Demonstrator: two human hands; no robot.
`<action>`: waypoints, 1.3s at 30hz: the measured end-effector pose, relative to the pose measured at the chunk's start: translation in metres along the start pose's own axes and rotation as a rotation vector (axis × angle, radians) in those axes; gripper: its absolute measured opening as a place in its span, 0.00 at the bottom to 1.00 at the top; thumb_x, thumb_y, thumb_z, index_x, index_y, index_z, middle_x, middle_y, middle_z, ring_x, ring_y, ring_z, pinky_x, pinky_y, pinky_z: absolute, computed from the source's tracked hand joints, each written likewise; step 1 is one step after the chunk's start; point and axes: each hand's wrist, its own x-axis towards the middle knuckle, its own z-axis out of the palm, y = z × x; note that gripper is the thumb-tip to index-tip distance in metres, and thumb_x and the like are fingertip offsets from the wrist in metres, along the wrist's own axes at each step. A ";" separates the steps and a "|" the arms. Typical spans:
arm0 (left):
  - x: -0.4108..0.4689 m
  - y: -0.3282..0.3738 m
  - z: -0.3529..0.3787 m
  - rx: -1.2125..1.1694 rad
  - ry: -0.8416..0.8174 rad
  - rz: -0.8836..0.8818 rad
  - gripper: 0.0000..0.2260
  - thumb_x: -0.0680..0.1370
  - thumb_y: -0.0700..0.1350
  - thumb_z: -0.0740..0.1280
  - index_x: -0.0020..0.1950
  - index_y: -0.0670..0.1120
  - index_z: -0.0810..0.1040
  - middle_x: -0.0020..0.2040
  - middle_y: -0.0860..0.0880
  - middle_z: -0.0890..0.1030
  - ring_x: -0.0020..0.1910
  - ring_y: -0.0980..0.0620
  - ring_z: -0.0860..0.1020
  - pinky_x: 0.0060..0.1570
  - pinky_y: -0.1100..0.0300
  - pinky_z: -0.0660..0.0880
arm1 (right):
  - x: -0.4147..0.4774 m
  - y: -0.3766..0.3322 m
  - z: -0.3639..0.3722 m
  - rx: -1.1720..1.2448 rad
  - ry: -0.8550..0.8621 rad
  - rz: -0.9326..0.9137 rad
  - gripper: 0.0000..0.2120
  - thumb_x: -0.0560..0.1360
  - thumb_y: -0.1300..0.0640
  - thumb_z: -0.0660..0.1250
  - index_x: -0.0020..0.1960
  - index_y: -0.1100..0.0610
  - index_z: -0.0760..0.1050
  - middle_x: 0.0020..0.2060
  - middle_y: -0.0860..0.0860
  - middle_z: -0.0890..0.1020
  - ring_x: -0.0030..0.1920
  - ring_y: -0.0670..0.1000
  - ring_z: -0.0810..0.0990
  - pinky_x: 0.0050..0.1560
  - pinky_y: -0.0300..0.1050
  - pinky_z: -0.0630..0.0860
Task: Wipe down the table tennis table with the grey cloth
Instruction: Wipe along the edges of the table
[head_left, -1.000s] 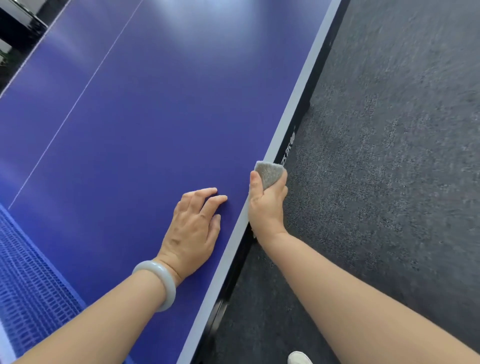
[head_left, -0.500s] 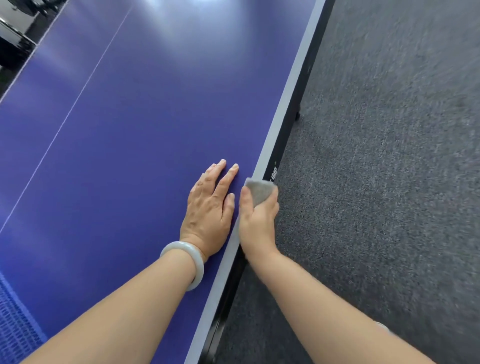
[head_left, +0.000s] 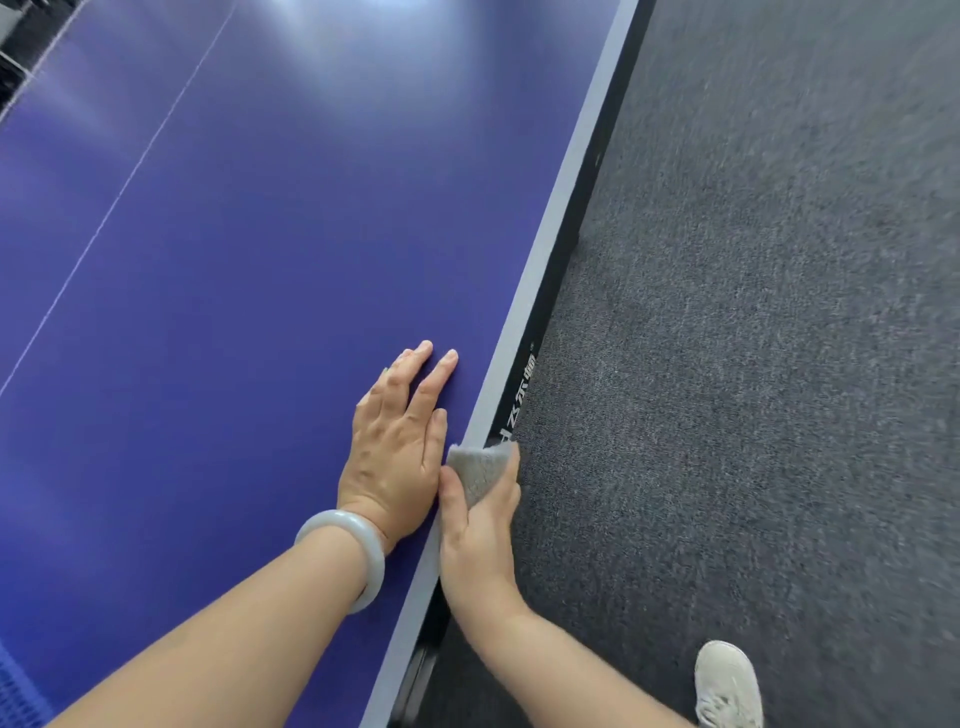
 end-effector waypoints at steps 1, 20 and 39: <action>0.000 0.000 0.000 -0.006 0.002 -0.001 0.24 0.81 0.50 0.49 0.79 0.52 0.62 0.79 0.51 0.60 0.78 0.52 0.57 0.76 0.51 0.55 | 0.017 -0.007 -0.002 -0.021 0.013 0.007 0.40 0.78 0.41 0.61 0.80 0.55 0.44 0.69 0.51 0.60 0.74 0.52 0.60 0.72 0.39 0.56; -0.002 0.001 -0.002 0.018 -0.021 -0.006 0.24 0.82 0.50 0.50 0.79 0.51 0.63 0.78 0.49 0.61 0.78 0.50 0.58 0.76 0.51 0.55 | 0.076 -0.039 -0.009 -0.013 0.131 0.072 0.32 0.80 0.45 0.62 0.78 0.58 0.55 0.72 0.59 0.65 0.71 0.55 0.66 0.68 0.37 0.61; -0.002 0.001 0.001 0.069 -0.020 0.021 0.24 0.82 0.48 0.51 0.79 0.49 0.62 0.78 0.46 0.62 0.77 0.46 0.59 0.77 0.50 0.53 | 0.139 -0.087 -0.016 0.010 0.288 0.067 0.25 0.81 0.44 0.60 0.72 0.58 0.64 0.64 0.57 0.75 0.64 0.55 0.76 0.68 0.55 0.71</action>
